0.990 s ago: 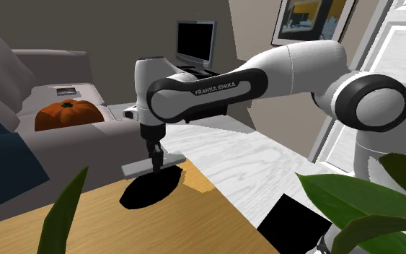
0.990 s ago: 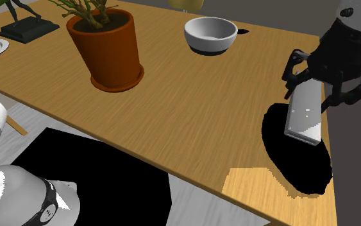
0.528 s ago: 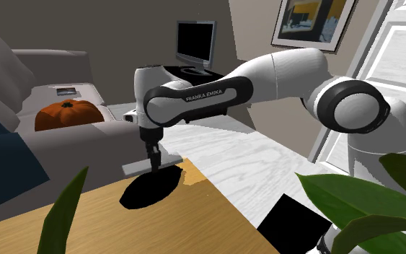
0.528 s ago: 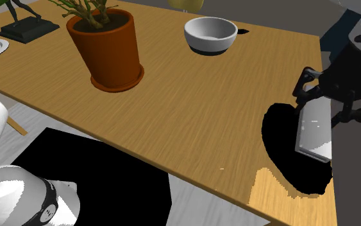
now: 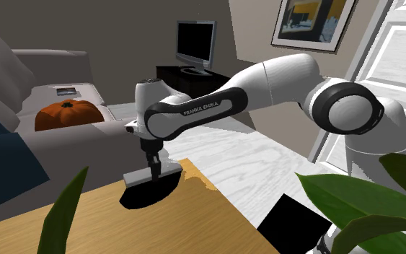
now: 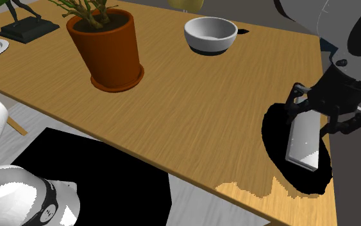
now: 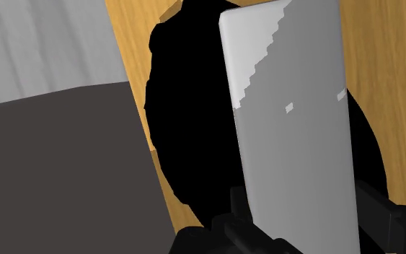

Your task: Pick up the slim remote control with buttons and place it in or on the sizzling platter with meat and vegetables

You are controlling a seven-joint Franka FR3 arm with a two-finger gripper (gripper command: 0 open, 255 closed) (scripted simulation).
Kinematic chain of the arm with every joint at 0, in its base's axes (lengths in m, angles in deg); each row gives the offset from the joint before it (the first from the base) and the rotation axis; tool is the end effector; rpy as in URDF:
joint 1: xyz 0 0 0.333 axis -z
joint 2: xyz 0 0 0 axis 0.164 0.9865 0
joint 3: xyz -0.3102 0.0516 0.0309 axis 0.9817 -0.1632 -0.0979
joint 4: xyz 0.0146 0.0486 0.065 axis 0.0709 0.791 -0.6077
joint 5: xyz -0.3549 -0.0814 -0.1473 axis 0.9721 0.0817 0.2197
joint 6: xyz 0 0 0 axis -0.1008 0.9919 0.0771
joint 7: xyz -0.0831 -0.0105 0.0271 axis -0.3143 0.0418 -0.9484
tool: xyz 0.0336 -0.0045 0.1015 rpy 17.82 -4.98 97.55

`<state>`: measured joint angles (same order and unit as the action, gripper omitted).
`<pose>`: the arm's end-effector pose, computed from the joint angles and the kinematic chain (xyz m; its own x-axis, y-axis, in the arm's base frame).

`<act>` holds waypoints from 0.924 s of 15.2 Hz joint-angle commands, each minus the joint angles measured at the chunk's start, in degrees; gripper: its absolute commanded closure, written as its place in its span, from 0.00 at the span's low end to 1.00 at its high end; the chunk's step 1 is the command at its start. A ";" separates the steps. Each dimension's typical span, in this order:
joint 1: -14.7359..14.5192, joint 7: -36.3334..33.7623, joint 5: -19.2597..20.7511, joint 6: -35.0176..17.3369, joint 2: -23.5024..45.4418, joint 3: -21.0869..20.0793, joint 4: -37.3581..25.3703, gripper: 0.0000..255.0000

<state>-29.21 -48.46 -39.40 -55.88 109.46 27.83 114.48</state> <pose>0.5955 0.3172 0.3818 0.3421 0.9397 -0.0018 0.9394 -0.3421 -0.0207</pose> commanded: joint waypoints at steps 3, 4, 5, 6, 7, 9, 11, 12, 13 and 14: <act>-0.03 -0.04 0.06 -0.46 0.28 0.02 0.14 1.00; -0.03 -0.04 0.06 -0.46 0.28 0.02 0.14 1.00; -0.03 -0.04 0.06 -0.46 0.28 0.02 0.14 1.00; -0.03 -0.04 0.06 -0.46 0.28 0.02 0.14 1.00; -0.03 -0.04 0.06 -0.46 0.28 0.02 0.14 1.00; -0.03 -0.04 0.06 -0.46 0.28 0.02 0.14 0.00; -0.03 -0.04 0.06 -0.46 0.28 0.02 0.13 0.00; -0.03 -0.04 0.06 -0.46 0.28 0.02 0.14 0.00; -0.03 -0.04 0.06 -0.46 0.28 0.02 0.14 0.00; -0.01 0.04 -0.07 1.21 -0.30 -0.03 -0.97 0.00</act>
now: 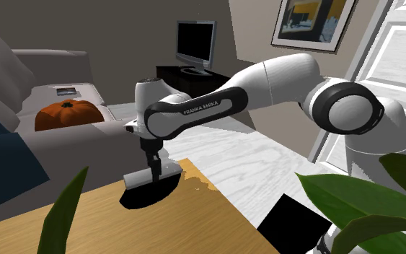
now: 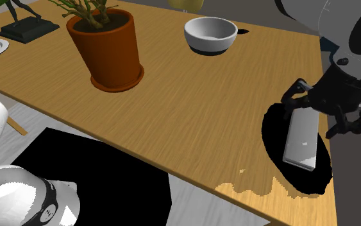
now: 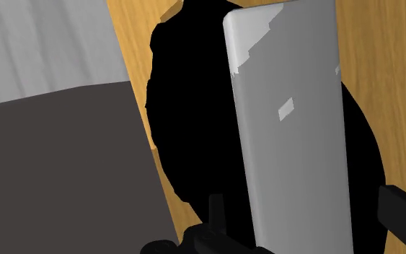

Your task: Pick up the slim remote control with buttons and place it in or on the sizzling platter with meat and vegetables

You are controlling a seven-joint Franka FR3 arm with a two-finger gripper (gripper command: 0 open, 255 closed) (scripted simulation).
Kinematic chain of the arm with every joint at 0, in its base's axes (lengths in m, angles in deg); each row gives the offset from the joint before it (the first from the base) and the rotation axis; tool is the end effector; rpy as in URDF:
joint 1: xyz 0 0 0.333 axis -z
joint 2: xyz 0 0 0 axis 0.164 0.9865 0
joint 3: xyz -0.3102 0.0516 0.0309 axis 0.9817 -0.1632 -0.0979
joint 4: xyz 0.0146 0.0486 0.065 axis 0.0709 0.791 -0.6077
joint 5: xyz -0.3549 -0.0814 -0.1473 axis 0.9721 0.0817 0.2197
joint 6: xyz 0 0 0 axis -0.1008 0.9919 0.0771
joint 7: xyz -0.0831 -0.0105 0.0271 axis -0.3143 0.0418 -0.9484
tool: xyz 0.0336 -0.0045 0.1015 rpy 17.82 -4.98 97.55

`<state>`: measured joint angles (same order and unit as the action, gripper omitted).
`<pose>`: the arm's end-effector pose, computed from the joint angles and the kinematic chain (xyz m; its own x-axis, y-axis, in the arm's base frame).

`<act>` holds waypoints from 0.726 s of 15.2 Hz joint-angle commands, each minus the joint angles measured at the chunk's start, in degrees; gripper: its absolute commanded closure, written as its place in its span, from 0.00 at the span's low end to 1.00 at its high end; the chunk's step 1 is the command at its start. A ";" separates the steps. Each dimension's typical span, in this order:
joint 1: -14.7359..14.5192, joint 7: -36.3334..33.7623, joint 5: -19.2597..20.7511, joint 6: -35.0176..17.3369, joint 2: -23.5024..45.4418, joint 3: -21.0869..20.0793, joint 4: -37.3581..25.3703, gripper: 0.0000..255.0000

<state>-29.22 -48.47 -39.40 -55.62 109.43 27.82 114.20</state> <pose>0.5959 0.3175 0.3841 0.3422 0.9396 -0.0012 0.9394 -0.3422 -0.0200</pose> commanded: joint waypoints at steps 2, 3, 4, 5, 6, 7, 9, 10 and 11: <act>0.03 0.19 -0.27 4.37 -1.20 -0.12 -3.19 0.00; 0.02 0.24 -0.33 5.75 -1.48 -0.15 -4.29 0.00; 0.02 0.24 -0.33 5.75 -1.48 -0.15 -4.29 0.00; 0.02 0.24 -0.33 5.75 -1.49 -0.15 -4.29 0.00; 0.02 0.24 -0.33 5.75 -1.48 -0.15 -4.29 0.00; 0.02 0.24 -0.33 5.75 -1.48 -0.15 -4.29 0.00; 0.02 0.24 -0.33 5.75 -1.48 -0.15 -4.29 0.00; 0.02 0.24 -0.33 5.75 -1.48 -0.15 -4.29 0.00; 0.02 0.24 -0.33 5.75 -1.48 -0.15 -4.29 0.00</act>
